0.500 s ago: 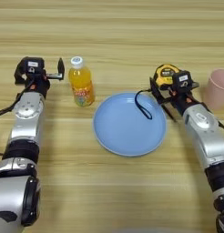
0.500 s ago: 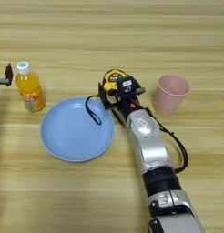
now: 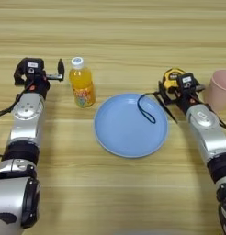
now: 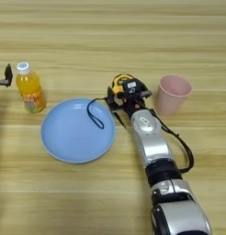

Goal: Move the objects on the table

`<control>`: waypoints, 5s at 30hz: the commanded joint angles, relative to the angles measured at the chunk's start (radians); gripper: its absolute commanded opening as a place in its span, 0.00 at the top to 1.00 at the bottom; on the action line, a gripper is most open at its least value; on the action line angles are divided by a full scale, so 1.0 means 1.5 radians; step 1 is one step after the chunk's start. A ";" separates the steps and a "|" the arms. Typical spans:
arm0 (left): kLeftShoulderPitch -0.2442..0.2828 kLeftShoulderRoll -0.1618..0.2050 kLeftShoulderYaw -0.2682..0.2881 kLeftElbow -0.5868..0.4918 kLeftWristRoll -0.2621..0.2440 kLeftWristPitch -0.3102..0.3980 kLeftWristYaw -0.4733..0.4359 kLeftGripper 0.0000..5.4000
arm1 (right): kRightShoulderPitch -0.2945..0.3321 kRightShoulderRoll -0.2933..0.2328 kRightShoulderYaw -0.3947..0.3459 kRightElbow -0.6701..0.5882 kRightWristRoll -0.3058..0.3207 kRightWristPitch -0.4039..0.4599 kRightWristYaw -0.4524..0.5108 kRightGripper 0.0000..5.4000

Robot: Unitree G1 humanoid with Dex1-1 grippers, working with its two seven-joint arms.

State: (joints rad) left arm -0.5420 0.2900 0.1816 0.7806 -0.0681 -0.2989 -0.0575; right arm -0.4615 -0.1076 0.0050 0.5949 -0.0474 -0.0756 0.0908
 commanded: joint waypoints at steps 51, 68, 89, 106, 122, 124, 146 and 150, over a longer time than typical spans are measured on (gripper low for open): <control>0.000 -0.003 -0.003 -0.009 0.006 0.009 0.004 0.00 | 0.056 -0.012 -0.015 -0.160 0.044 0.047 0.037 0.00; 0.000 -0.014 -0.006 -0.016 0.008 0.012 0.020 0.00 | 0.187 -0.068 -0.021 -0.353 0.053 0.149 0.094 0.00; 0.005 -0.020 -0.009 -0.030 0.011 0.019 0.027 0.00 | 0.246 -0.119 0.037 -0.428 0.037 0.260 0.170 0.00; 0.007 -0.022 -0.009 -0.035 0.011 0.021 0.027 0.00 | 0.242 -0.129 0.040 -0.373 0.026 0.250 0.175 0.00; 0.009 -0.026 -0.010 -0.043 0.013 0.025 0.031 0.00 | 0.237 -0.106 0.048 -0.324 0.069 0.302 0.208 0.00; 0.009 -0.026 -0.009 -0.043 0.014 0.025 0.030 0.00 | 0.235 -0.102 0.044 -0.319 0.084 0.319 0.214 0.00; 0.011 -0.029 -0.006 -0.049 0.015 0.028 0.030 0.00 | 0.213 -0.117 0.057 -0.242 0.073 0.317 0.202 0.14; 0.010 -0.030 -0.007 -0.050 0.016 0.029 0.031 0.00 | 0.213 -0.115 0.069 -0.217 0.069 0.311 0.201 0.23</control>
State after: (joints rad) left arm -0.5283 0.2485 0.1730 0.7167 -0.0477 -0.2765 -0.0182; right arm -0.1904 -0.2655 0.0851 0.1951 0.1039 0.3404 0.4043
